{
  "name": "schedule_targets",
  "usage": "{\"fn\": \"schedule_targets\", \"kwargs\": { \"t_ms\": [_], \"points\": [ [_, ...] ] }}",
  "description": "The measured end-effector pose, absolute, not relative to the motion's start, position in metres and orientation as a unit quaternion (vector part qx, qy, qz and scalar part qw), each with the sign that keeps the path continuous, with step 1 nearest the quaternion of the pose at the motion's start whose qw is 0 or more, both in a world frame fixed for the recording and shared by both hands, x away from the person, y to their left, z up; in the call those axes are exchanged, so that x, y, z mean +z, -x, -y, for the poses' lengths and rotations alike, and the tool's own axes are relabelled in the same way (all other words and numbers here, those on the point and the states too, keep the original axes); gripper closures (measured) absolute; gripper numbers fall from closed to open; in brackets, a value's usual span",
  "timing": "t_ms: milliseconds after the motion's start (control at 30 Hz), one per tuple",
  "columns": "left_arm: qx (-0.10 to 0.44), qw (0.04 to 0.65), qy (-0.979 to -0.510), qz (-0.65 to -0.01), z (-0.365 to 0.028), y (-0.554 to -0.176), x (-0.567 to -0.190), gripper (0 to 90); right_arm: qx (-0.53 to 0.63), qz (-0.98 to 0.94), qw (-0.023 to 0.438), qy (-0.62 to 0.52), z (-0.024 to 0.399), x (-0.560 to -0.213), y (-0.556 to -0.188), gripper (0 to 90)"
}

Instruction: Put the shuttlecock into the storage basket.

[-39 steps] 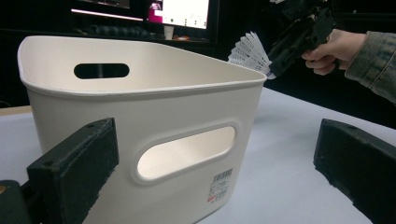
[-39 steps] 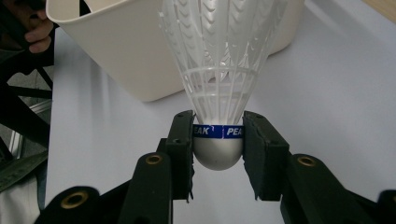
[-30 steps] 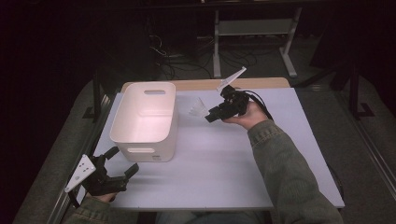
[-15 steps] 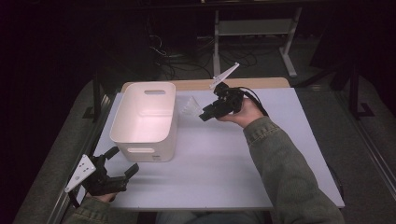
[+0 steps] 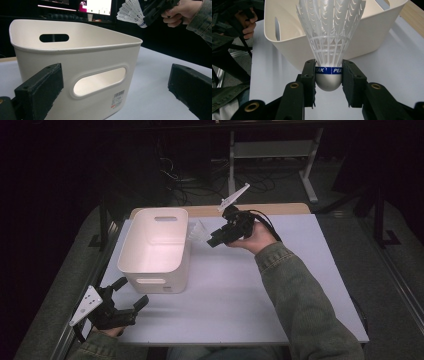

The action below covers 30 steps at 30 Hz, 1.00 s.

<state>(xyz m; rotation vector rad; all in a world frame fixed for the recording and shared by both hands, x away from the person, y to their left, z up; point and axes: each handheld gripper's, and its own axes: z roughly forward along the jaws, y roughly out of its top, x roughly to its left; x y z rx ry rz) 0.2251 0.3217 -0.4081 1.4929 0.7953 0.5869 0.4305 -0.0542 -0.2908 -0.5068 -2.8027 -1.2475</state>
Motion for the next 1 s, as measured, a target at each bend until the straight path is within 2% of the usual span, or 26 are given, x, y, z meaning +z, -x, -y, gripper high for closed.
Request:
{"fn": "schedule_targets", "kwargs": {
  "t_ms": [1000],
  "points": [
    [0.258,0.623,-0.652,-0.345,-0.322,-0.226,-0.408,0.0,-0.414,0.902,0.028,0.12,0.011,-0.28,-0.423,63.9]
  ]
}}
